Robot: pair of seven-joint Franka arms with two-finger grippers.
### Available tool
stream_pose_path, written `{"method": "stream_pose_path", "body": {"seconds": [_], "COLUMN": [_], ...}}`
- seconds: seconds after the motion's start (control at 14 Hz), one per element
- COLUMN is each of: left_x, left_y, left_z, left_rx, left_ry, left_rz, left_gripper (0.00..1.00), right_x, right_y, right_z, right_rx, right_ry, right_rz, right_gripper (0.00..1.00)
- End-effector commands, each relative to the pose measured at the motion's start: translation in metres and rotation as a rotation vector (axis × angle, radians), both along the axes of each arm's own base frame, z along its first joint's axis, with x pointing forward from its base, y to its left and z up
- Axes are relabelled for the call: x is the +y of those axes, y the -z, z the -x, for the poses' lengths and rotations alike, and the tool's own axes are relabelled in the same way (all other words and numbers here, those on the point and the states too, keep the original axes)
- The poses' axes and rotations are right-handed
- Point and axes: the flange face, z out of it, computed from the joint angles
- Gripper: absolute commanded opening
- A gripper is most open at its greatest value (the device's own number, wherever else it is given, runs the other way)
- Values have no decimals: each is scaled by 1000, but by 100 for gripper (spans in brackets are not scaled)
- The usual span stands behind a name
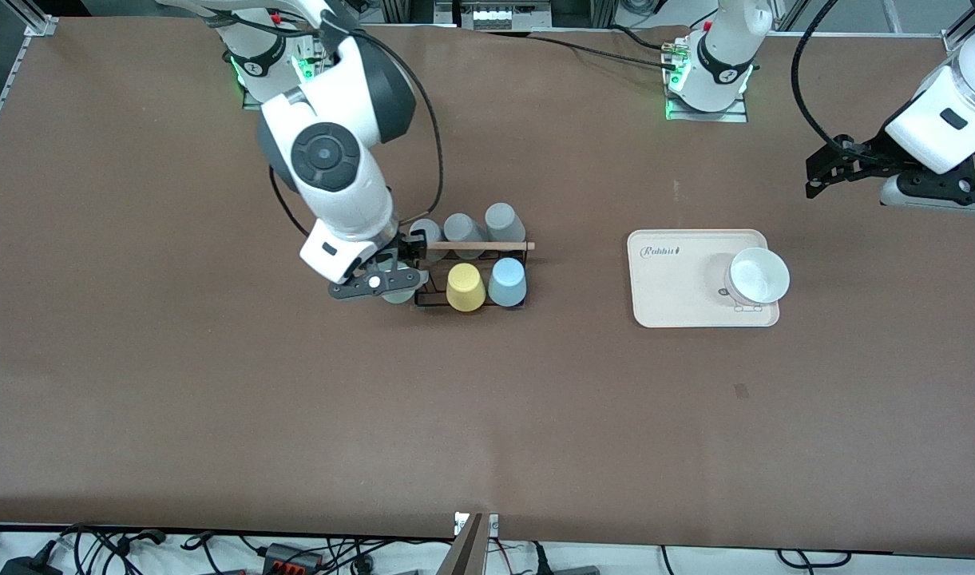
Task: Hang scattered cups on rack with three cups
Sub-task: 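Hang the pale green cup on a rack peg beside the yellow cup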
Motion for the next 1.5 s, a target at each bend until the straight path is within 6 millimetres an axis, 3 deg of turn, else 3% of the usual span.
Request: {"method": "stream_pose_path", "body": {"seconds": [0.0,0.21,0.57,1.43], "left_x": [2,2,0,1], "left_y": [-5,-5,-5,-5], "left_z": [-4,-4,-4,-4], "left_rx": [1,-1,-1,-1], "left_ry": [17,15,18,17], "left_rz": [15,13,15,15], "left_gripper": [100,100,100,100], "right_x": [17,24,35,27], "right_y": [9,13,39,83], "right_z": [2,4,7,-6], "right_rx": [16,51,77,120], "right_ry": [76,106,98,126], "right_rz": [-16,-59,-39,-7], "right_gripper": [23,23,23,23]}}
